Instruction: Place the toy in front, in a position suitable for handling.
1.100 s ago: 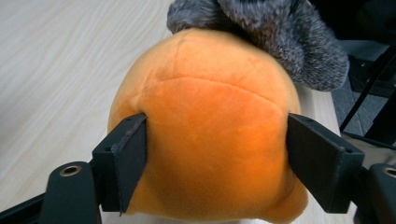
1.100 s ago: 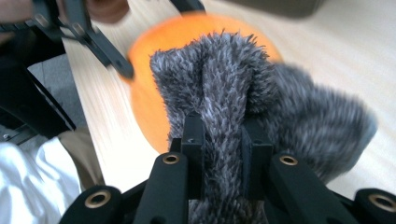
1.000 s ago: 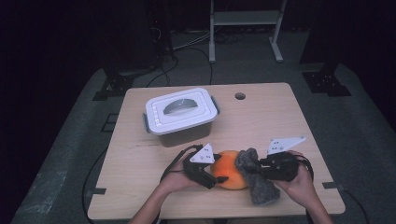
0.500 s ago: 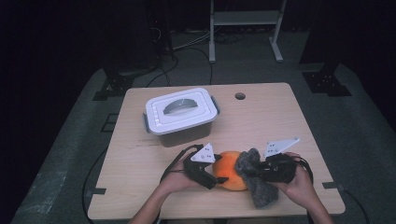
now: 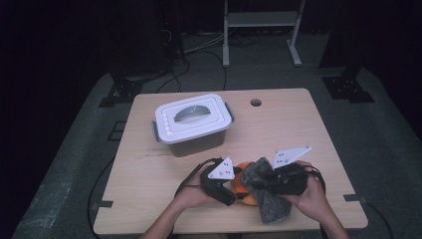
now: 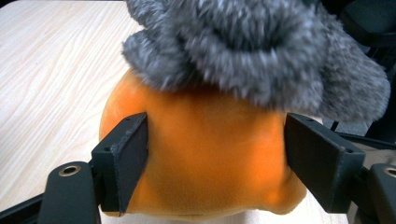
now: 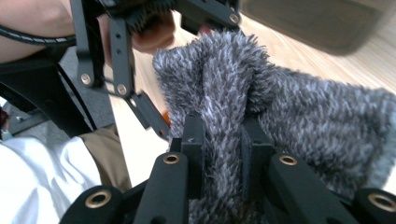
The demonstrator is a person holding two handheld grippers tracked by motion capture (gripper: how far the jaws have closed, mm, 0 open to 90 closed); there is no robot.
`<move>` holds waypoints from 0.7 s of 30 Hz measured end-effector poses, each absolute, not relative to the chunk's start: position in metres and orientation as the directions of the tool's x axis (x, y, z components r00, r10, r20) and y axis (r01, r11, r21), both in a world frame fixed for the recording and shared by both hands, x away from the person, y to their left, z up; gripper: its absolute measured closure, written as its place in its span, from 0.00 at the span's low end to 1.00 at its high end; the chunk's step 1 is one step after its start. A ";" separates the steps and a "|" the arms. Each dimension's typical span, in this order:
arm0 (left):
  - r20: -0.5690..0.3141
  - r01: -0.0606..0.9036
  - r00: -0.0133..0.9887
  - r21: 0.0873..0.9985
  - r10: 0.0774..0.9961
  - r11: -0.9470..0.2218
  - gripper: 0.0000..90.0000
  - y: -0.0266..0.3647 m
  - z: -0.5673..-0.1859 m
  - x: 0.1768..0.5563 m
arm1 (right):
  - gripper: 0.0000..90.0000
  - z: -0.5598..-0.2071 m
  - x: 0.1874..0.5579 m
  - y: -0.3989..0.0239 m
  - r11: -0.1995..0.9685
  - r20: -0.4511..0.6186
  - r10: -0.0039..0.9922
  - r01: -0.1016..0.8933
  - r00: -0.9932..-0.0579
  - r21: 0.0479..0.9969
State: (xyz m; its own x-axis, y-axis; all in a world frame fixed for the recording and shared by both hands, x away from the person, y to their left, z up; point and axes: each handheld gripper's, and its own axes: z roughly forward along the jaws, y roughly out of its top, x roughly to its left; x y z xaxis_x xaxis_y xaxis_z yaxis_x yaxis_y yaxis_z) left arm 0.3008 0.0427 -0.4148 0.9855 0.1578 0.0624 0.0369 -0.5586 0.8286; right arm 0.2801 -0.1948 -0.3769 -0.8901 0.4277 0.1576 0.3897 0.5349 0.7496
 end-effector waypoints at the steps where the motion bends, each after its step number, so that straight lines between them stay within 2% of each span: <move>1: 0.059 0.040 0.986 0.829 0.158 -0.557 0.26 0.043 -0.415 0.301 | 0.83 -0.376 0.281 -0.197 0.532 0.154 0.436 0.392 -0.887 0.750; 7: 0.049 0.046 0.987 0.827 0.153 -0.560 0.24 0.044 -0.415 0.303 | 0.83 -0.378 0.289 -0.214 0.485 0.162 0.500 0.431 -0.851 0.761; 16: -0.015 0.133 0.978 0.810 0.206 -0.572 0.14 0.049 -0.420 0.312 | 0.83 -0.393 0.286 -0.218 0.513 0.206 0.479 0.462 -0.854 0.723; 21: -0.025 0.136 0.980 0.808 0.198 -0.573 0.16 0.049 -0.422 0.313 | 0.83 -0.393 0.282 -0.216 0.537 0.211 0.471 0.468 -0.856 0.701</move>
State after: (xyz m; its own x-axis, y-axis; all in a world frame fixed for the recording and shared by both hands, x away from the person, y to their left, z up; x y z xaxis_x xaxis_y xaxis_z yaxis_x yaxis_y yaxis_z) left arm 0.3126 0.0487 -0.4222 0.9798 0.1984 -0.0245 0.1362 -0.5726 0.8084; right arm 0.2825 -0.2161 -0.3935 -0.8564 0.4714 0.2107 0.4684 0.5373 0.7013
